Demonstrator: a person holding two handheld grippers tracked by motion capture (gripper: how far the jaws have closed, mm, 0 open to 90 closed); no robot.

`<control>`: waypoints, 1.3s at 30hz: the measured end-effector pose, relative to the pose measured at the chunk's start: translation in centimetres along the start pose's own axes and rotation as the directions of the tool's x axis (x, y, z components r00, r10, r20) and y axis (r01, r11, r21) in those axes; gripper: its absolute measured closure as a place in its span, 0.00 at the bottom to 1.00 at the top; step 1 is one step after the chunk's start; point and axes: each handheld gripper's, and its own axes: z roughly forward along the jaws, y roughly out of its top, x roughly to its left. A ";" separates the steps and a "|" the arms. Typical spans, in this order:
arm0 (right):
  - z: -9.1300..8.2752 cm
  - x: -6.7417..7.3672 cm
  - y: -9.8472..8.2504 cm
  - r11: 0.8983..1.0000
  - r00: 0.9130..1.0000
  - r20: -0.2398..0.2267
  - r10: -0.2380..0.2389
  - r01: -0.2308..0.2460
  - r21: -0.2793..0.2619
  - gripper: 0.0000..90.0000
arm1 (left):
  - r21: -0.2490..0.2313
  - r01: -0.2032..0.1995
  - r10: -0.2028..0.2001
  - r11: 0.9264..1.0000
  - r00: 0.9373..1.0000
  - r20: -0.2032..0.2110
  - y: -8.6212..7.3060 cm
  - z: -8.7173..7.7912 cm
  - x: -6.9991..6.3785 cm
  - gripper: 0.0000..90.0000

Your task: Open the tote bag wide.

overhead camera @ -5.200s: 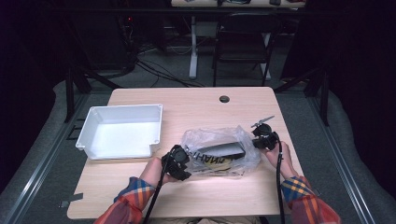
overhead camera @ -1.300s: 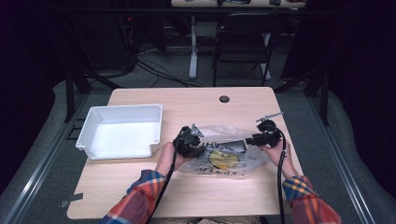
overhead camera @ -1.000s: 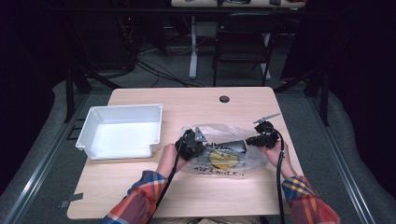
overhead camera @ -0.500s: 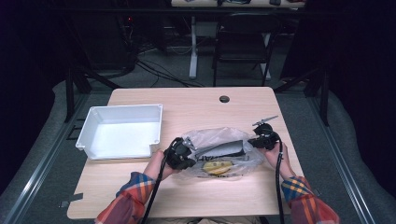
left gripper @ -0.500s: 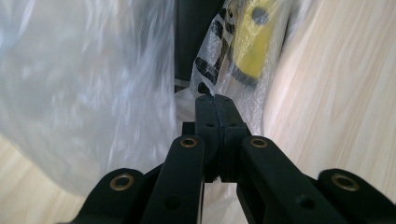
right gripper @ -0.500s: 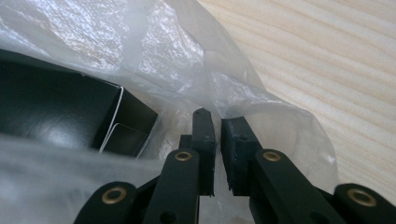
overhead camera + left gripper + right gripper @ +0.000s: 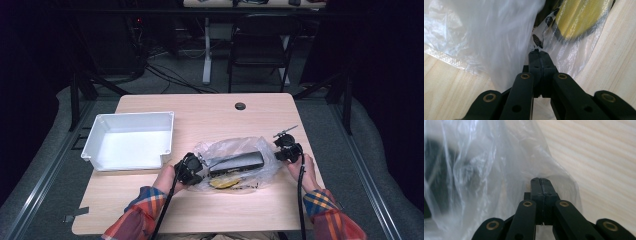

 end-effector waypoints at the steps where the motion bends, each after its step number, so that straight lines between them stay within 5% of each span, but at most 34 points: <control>1: -0.2 -0.1 -0.4 1.000 1.000 0.003 -0.003 0.003 0.008 1.00 | 0.003 0.000 0.000 1.000 1.000 -0.003 0.0 0.0 -0.1 1.00; 8: -1.4 -0.6 -1.5 0.999 1.000 -0.007 -0.011 0.011 0.036 0.99 | 0.015 -0.004 0.005 1.000 1.000 -0.008 0.2 -0.3 -0.2 0.97; 13: -2.8 -0.5 -1.1 0.999 0.997 -0.071 0.000 -0.003 -0.039 0.83 | -0.022 0.005 -0.004 1.000 1.000 0.003 0.7 -2.2 -0.5 0.72; 19: -5.6 -0.3 -0.9 0.986 0.996 -0.095 -0.003 -0.013 -0.167 0.63 | -0.084 0.006 -0.005 0.996 1.000 0.009 1.1 -4.9 -1.1 0.60; 23: -6.9 0.3 -1.0 0.973 0.990 -0.136 -0.040 0.008 -0.229 0.48 | -0.145 0.035 -0.036 0.989 0.999 0.001 1.3 -6.0 -0.7 0.55; 26: -7.6 1.1 -1.1 0.966 0.982 -0.165 -0.087 0.042 -0.257 0.43 | -0.235 0.103 -0.103 0.967 0.995 0.013 1.4 -6.6 0.2 0.55; 29: -8.0 2.1 -1.1 0.964 0.978 -0.179 -0.111 0.062 -0.258 0.44 | -0.295 0.151 -0.174 0.944 0.983 -0.055 1.9 -6.6 0.8 0.57; 30: -7.9 2.4 -1.1 0.964 0.976 -0.183 -0.118 0.069 -0.256 0.48 | -0.294 0.162 -0.191 0.942 0.979 -0.072 2.2 -6.3 1.0 0.60; 32: -7.1 3.0 -1.1 0.972 0.979 -0.157 -0.128 0.093 -0.214 0.59 | -0.266 0.165 -0.212 0.950 0.964 -0.157 3.0 -5.0 1.0 0.64; 39: -4.2 3.3 -1.5 0.989 0.987 -0.115 -0.115 0.102 -0.111 0.92 | -0.177 0.185 -0.224 0.967 0.946 -0.236 4.1 -1.4 1.9 0.94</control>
